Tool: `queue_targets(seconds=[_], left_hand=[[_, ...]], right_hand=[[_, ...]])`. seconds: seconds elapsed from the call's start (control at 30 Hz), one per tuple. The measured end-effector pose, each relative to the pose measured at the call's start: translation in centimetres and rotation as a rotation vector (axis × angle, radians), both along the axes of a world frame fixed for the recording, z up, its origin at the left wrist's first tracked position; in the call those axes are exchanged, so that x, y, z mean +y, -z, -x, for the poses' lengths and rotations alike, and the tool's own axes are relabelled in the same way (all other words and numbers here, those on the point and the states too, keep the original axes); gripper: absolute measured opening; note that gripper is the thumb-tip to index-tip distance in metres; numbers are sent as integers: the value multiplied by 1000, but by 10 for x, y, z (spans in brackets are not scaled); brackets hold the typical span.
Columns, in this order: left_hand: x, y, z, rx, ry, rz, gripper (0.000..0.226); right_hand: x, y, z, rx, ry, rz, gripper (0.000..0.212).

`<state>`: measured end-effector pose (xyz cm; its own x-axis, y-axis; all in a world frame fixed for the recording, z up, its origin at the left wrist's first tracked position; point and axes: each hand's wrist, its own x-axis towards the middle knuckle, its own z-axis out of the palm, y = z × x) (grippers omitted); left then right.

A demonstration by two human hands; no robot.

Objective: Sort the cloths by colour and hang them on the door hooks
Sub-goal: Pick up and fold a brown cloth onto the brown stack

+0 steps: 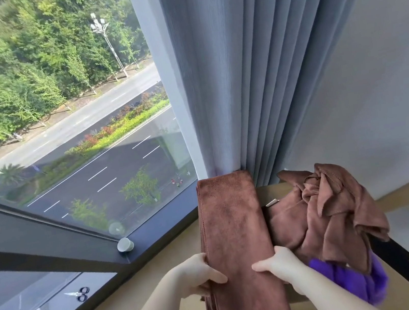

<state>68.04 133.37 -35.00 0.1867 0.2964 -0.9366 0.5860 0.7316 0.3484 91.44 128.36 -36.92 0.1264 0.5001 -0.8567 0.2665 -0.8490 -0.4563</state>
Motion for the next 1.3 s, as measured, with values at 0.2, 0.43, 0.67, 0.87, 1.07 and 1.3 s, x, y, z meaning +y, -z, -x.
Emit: queue_targets(seconds=[0.2, 0.43, 0.67, 0.87, 1.07, 1.3], left_hand=[[-32, -6, 10, 2, -55, -75, 47], [-36, -16, -3, 253, 272, -365, 68], [-12, -14, -35, 436, 746, -885, 105], [18, 1, -53, 438, 1084, -906, 139], [36, 11, -59, 482, 1116, -816, 150], [36, 27, -60, 497, 1123, -815, 148]], right_hand=[[-36, 13, 1, -52, -20, -43, 62], [-45, -20, 17, -423, -244, -134, 70], [-8, -40, 13, -599, -648, -436, 87], [31, -26, 9, -666, -1157, -458, 132], [54, -9, 11, -701, -1305, -446, 140], [57, 15, 10, -696, -1316, -441, 139]])
